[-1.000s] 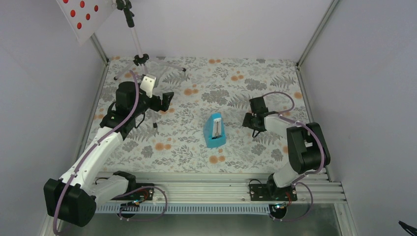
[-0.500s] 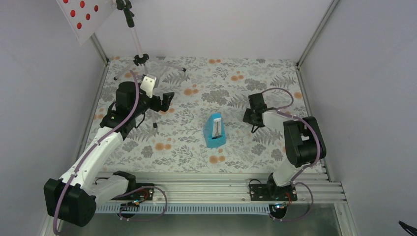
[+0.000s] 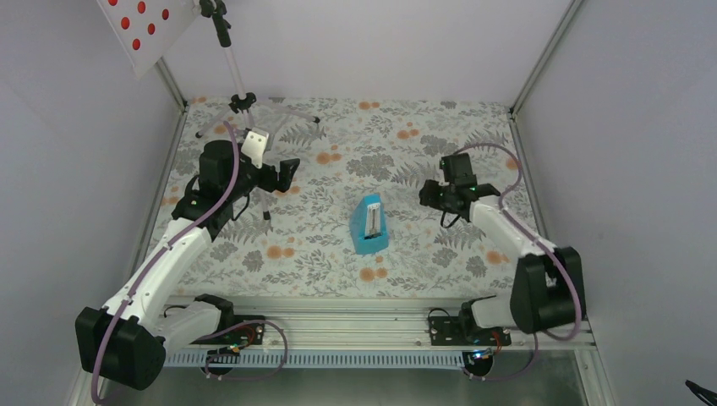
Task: Pack up the instrument practice props
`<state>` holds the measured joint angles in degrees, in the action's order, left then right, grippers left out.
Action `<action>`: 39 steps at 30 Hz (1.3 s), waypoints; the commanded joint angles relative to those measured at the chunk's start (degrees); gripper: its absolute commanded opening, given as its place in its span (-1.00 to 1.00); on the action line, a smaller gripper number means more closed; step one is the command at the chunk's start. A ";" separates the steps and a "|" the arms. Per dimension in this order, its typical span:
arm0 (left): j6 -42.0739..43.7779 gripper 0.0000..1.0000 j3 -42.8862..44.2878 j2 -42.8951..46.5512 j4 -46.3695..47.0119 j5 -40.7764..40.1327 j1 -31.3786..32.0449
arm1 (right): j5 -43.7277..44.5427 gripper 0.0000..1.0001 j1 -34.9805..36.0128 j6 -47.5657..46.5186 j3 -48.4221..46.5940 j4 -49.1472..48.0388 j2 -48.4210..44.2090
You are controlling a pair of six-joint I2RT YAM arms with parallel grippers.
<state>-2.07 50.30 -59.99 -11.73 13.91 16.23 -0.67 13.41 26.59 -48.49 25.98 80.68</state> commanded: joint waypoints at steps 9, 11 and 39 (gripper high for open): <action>2.78 1.00 -1.22 3.81 1.42 -0.92 -0.20 | -29.61 -0.21 6.83 -3.28 -18.70 13.60 -12.46; 0.45 1.00 -0.42 3.92 0.73 -1.44 -0.16 | -33.30 -0.21 11.27 -2.37 -19.91 13.60 -13.29; -1.18 0.45 -0.91 14.52 -26.24 41.04 12.64 | -50.30 -0.24 33.95 -9.16 -5.57 20.54 -9.04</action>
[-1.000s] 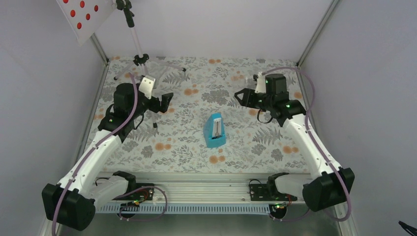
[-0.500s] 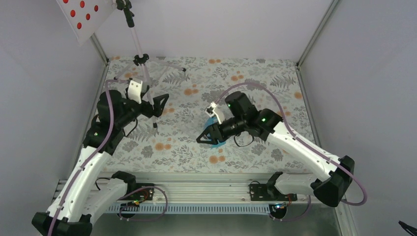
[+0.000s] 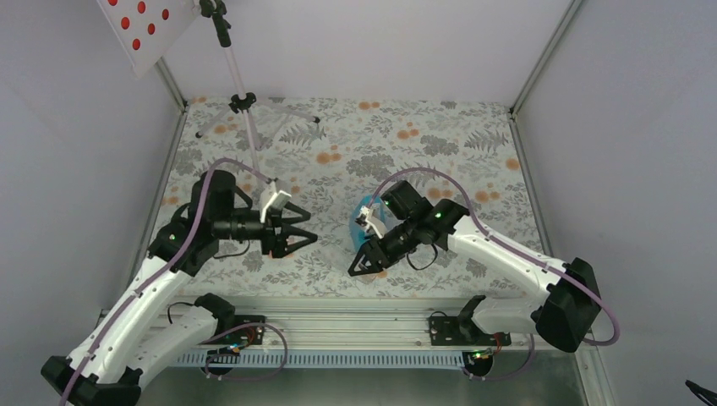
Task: Pack up the instrument practice props
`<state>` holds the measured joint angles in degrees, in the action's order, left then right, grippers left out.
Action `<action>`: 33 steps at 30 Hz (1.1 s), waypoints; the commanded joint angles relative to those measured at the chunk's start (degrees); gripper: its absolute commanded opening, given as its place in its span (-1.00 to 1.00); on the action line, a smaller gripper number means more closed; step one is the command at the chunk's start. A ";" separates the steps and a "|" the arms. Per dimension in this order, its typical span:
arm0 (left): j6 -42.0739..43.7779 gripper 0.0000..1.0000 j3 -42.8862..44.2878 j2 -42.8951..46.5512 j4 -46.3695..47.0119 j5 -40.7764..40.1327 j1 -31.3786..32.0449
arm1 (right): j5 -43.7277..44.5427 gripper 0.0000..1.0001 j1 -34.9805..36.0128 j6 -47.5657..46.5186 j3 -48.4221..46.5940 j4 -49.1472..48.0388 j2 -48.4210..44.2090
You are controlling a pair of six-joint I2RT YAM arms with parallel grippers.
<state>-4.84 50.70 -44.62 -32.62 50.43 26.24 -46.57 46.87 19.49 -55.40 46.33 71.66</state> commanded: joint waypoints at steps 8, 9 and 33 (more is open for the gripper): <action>3.90 0.15 -0.43 -6.51 -10.07 0.10 11.67 | -7.72 -0.24 0.44 -4.06 1.50 2.39 -0.64; 4.01 0.12 -0.27 -7.28 -10.34 -0.45 12.99 | -8.32 -0.24 0.42 -4.24 1.41 2.63 -0.69; 5.49 -0.15 1.44 -14.24 -10.78 -4.46 22.62 | -12.46 -0.24 0.47 -7.71 -0.85 5.83 1.10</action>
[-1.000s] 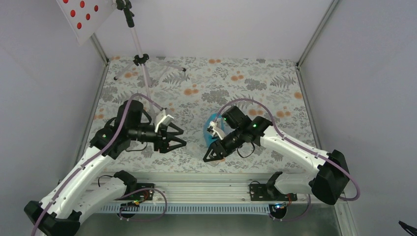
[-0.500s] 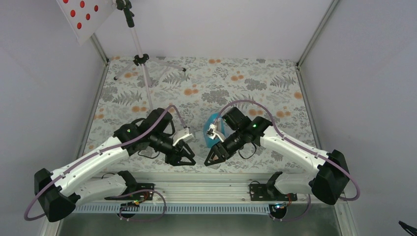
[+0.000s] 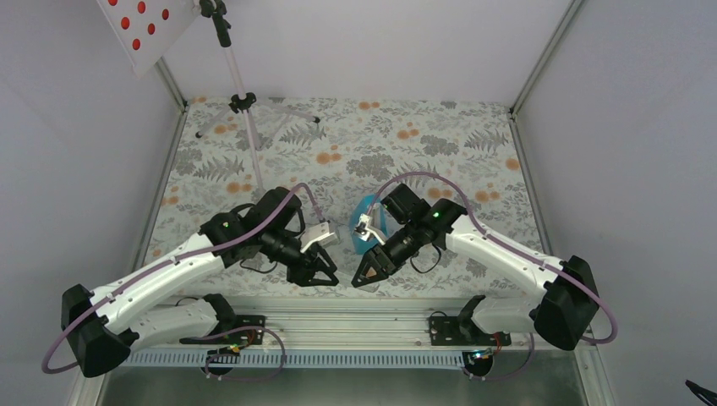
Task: Pack up the instrument practice props
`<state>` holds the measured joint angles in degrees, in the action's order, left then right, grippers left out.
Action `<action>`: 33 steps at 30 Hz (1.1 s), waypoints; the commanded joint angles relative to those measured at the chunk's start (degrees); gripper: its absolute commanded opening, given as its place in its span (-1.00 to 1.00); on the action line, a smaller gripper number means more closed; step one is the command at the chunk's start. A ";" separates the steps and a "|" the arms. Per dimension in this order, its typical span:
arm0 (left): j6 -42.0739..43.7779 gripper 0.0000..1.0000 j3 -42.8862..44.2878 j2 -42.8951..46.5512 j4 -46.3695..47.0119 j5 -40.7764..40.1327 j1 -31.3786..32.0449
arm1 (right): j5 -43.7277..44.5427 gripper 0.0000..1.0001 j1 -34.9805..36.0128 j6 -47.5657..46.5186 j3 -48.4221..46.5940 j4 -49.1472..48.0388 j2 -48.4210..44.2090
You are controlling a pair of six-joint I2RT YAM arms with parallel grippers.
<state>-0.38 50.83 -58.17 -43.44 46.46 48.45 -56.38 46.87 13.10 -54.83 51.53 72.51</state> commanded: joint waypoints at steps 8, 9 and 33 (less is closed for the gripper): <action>0.98 -0.29 0.33 0.09 0.35 0.46 0.90 | -3.31 -0.24 0.46 -0.98 -1.59 0.47 0.03; 0.93 -0.34 0.26 0.20 0.44 0.60 0.95 | -3.31 -0.24 0.42 -0.95 -1.60 0.48 -0.06; 0.57 -0.53 -0.67 -1.34 1.29 4.07 4.35 | -3.74 -0.25 0.47 -0.73 -1.77 0.80 0.03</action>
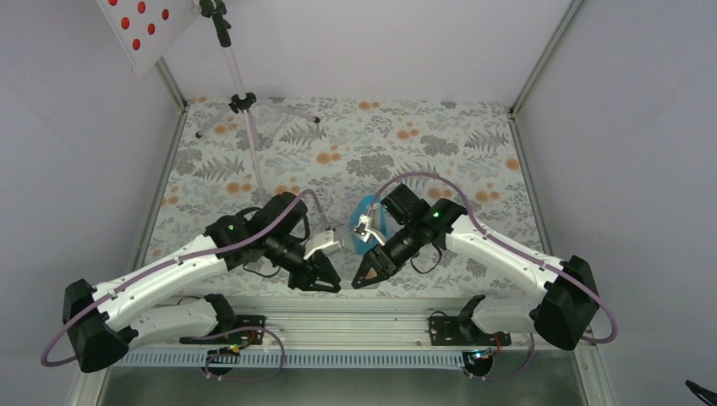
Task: Pack up the instrument practice props
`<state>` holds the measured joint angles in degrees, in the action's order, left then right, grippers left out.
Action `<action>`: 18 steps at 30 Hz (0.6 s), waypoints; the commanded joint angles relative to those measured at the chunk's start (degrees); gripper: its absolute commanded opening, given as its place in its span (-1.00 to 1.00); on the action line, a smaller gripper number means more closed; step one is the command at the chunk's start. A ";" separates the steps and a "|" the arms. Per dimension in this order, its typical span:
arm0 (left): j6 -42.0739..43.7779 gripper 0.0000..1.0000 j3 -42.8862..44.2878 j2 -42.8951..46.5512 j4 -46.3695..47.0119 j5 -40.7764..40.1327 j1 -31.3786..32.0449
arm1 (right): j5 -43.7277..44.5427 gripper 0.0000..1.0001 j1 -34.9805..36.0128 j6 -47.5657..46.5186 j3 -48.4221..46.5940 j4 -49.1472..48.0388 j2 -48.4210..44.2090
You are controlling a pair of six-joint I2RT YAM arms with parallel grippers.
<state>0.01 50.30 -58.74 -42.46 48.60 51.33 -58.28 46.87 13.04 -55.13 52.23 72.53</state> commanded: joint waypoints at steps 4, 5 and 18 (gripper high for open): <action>0.12 -0.70 0.01 -1.50 0.12 1.19 2.56 | -1.86 -0.25 0.45 -0.71 -1.40 0.09 -0.09; 0.14 -0.75 -0.04 -1.67 0.16 1.15 2.76 | -1.94 -0.25 0.49 -0.73 -1.38 0.08 -0.10; -0.81 -0.95 -1.37 -2.91 1.22 4.49 3.34 | 2.32 0.11 0.24 0.48 -1.80 -1.26 -1.17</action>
<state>-0.86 50.15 -61.30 -42.50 50.85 53.91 -58.85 47.24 10.70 -55.13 52.47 72.49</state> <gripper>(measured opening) 0.041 0.506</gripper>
